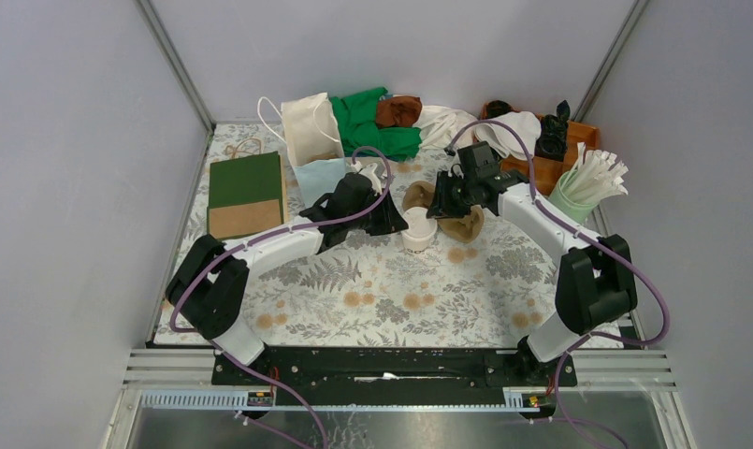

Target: Pack the takeout coffee

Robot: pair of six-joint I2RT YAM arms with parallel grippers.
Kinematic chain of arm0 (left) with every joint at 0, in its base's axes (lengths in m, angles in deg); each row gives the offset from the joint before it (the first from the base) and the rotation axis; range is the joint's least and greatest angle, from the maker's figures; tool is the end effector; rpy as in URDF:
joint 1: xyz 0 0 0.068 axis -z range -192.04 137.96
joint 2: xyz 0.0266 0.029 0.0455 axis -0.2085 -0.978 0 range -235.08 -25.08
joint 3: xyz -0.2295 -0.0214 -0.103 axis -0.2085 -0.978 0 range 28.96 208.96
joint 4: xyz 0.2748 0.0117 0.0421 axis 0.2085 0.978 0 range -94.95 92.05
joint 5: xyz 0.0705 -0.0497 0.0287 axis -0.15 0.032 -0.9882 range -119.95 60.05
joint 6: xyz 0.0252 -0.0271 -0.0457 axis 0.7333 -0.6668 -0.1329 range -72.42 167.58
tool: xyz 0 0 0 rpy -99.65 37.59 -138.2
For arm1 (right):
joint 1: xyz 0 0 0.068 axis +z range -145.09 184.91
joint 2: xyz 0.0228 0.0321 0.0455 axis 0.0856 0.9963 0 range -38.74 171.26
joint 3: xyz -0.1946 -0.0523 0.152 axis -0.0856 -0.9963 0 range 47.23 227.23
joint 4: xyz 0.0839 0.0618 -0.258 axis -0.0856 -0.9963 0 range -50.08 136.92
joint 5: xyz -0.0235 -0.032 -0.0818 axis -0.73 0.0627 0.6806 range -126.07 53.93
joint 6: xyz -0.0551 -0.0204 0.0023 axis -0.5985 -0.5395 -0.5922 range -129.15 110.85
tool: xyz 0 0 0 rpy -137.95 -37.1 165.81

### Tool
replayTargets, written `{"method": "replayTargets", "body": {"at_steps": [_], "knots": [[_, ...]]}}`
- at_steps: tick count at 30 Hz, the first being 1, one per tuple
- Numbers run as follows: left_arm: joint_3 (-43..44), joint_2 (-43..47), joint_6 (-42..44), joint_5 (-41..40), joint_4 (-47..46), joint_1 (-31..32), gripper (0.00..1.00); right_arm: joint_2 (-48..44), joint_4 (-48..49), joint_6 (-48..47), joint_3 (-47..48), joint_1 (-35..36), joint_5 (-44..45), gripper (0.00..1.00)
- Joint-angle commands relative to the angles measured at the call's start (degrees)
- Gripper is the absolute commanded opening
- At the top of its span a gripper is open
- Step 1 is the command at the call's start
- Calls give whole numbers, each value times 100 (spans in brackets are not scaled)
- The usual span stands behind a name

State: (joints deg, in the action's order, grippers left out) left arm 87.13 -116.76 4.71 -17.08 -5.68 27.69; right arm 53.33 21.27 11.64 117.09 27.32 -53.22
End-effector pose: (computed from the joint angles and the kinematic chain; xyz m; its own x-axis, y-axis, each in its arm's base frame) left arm 0.2835 -0.2479 0.1987 -0.8270 -0.1752 -0.5342 0.2789 0.6971 -0.6605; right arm 0.3389 0.1534 0.2273 -0.8351 0.0227 -0.5496 -0.2681 0.8557 0.4426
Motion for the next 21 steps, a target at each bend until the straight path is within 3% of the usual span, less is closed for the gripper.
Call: {"method": "replayTargets", "body": {"at_steps": [1, 10, 21], "knots": [[155, -166, 173, -191, 33, 40, 24, 44, -112, 62, -363, 52, -50, 31], [0, -233, 183, -223, -3, 47, 24, -58, 75, 178, -840, 53, -50, 33], [-213, -299, 195, -353, -98, 62, 24, -113, -92, 158, -612, 52, -8, 33]]}}
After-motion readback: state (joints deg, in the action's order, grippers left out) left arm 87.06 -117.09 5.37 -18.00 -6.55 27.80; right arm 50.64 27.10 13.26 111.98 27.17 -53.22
